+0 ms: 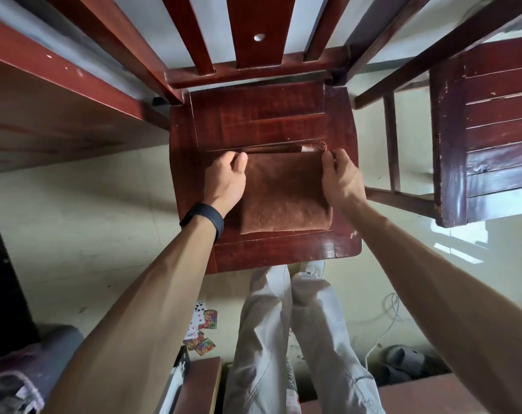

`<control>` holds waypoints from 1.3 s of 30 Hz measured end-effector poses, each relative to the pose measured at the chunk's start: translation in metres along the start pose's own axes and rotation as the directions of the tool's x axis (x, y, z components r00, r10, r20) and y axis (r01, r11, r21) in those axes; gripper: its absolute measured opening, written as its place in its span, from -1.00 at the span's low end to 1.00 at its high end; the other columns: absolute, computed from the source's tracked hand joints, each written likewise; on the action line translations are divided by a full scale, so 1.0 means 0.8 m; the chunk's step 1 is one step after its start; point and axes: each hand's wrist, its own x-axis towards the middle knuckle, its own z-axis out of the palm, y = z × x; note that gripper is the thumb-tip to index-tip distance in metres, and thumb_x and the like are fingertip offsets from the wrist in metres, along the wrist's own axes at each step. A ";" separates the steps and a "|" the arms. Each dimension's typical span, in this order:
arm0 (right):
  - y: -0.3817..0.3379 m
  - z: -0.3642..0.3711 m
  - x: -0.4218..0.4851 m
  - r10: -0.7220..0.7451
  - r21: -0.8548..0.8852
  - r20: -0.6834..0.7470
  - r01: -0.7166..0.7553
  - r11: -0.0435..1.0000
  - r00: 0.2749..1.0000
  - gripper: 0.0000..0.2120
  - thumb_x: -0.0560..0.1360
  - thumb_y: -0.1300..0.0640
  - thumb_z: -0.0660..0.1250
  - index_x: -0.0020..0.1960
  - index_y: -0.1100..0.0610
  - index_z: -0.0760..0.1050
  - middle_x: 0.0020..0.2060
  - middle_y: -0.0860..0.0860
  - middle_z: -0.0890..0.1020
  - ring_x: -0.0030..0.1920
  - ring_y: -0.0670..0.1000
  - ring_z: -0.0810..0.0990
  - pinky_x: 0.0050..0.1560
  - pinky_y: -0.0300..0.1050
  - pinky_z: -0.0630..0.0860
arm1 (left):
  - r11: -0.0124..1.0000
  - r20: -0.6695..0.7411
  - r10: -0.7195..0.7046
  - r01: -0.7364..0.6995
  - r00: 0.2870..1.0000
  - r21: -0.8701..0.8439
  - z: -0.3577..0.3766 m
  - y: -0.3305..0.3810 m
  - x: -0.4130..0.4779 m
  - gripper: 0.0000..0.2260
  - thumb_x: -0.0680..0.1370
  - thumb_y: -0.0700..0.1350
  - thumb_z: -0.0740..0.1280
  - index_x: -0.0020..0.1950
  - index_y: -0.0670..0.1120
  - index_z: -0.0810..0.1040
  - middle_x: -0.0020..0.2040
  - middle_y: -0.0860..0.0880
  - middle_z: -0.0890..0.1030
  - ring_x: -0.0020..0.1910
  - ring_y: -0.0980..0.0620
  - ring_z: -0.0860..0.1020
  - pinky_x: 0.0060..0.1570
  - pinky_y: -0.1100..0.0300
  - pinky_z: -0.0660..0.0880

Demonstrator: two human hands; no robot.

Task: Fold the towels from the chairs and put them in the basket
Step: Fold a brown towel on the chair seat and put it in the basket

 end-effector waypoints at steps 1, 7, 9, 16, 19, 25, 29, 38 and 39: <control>-0.002 0.002 0.003 -0.004 -0.015 -0.008 0.004 1.000 1.000 -0.64 0.69 -0.08 0.03 0.15 0.17 0.45 -0.11 0.13 0.59 -0.08 0.20 0.56 -0.11 -0.09 0.33 | 1.000 -0.009 0.008 -0.007 1.000 0.013 0.001 0.000 0.002 -0.69 0.67 0.00 0.19 0.02 -0.21 0.58 0.00 -0.24 0.65 0.01 -0.25 0.56 -0.16 0.16 0.26; -0.012 0.016 0.013 0.013 -0.036 -0.097 -0.016 0.999 0.995 -0.63 0.68 -0.12 0.04 0.15 0.16 0.42 -0.11 0.12 0.62 -0.09 0.22 0.59 -0.11 -0.07 0.38 | 0.999 -0.075 0.029 -0.027 0.997 0.022 0.002 0.003 0.013 -0.74 0.67 0.02 0.18 0.15 -0.12 0.55 -0.01 -0.16 0.67 -0.01 -0.21 0.59 -0.12 0.09 0.41; -0.012 0.020 0.013 0.003 -0.047 -0.131 -0.009 0.999 0.991 -0.63 0.68 -0.13 0.05 0.16 0.15 0.42 -0.07 0.17 0.66 -0.07 0.27 0.61 -0.10 -0.03 0.42 | 0.999 -0.080 0.046 -0.044 0.996 0.026 0.004 0.003 0.014 -0.75 0.66 0.03 0.19 0.14 -0.10 0.53 -0.05 -0.15 0.67 -0.04 -0.21 0.60 -0.14 0.07 0.42; -0.016 0.020 0.021 -0.030 -0.120 -0.173 0.009 0.993 0.984 -0.64 0.65 -0.19 0.10 0.12 0.10 0.39 -0.07 0.09 0.69 -0.04 0.23 0.62 -0.10 0.01 0.48 | 0.961 -0.111 0.059 -0.026 0.992 0.277 0.006 0.008 0.014 -0.75 0.66 0.09 0.16 0.18 -0.06 0.42 -0.06 -0.16 0.66 -0.09 -0.27 0.61 -0.28 0.06 0.33; -0.014 0.021 0.020 0.012 -0.171 -0.218 -0.050 0.984 0.976 -0.63 0.62 -0.24 0.12 0.07 0.07 0.31 -0.03 0.03 0.57 0.01 0.18 0.55 -0.07 -0.02 0.36 | 0.914 -0.133 0.108 -0.046 0.985 0.403 0.006 0.011 0.009 -0.71 0.66 0.11 0.12 0.21 -0.07 0.40 -0.01 -0.13 0.64 -0.10 -0.26 0.60 -0.30 0.05 0.33; -0.010 0.027 -0.022 -0.414 -0.369 -0.362 0.279 0.886 0.835 -0.68 0.63 -0.03 0.22 0.22 0.19 0.49 0.21 0.18 0.51 0.16 0.20 0.48 0.16 0.05 0.37 | 0.762 -0.170 0.507 -0.346 0.845 0.548 0.023 -0.007 -0.024 -0.58 0.60 0.06 0.21 0.40 -0.10 0.46 0.38 -0.16 0.47 0.31 -0.18 0.46 0.22 -0.10 0.40; 0.001 0.060 -0.035 -0.567 -0.498 -0.007 0.489 0.717 0.824 -0.50 0.65 0.00 0.12 0.57 0.08 0.25 0.58 0.07 0.23 0.59 0.09 0.15 0.51 0.17 0.17 | 0.659 0.100 0.523 -0.476 0.847 0.583 0.058 -0.017 -0.044 -0.48 0.64 0.08 0.15 0.60 0.02 0.19 0.62 -0.01 0.11 0.60 -0.10 0.06 0.51 -0.19 0.03; 0.044 0.070 -0.018 -0.222 -0.555 -0.015 0.177 0.813 0.975 -0.33 0.67 -0.22 -0.07 0.64 0.11 -0.13 0.63 0.10 -0.08 0.62 0.11 -0.11 0.57 0.23 -0.11 | 0.730 0.036 0.306 -0.259 0.951 0.632 0.072 -0.065 -0.034 -0.39 0.63 0.22 0.06 0.63 0.04 0.01 0.64 -0.10 -0.05 0.61 -0.14 0.00 0.49 -0.26 -0.03; 0.045 0.072 -0.025 -0.184 -0.538 -0.025 0.142 0.831 0.983 -0.32 0.66 -0.21 -0.05 0.64 0.13 -0.07 0.63 0.11 -0.03 0.62 0.13 -0.05 0.57 0.21 -0.06 | 0.753 0.012 0.260 -0.211 0.965 0.624 0.070 -0.074 -0.036 -0.38 0.63 0.21 0.08 0.63 0.01 0.03 0.63 -0.12 -0.03 0.59 -0.19 0.07 0.48 -0.27 0.04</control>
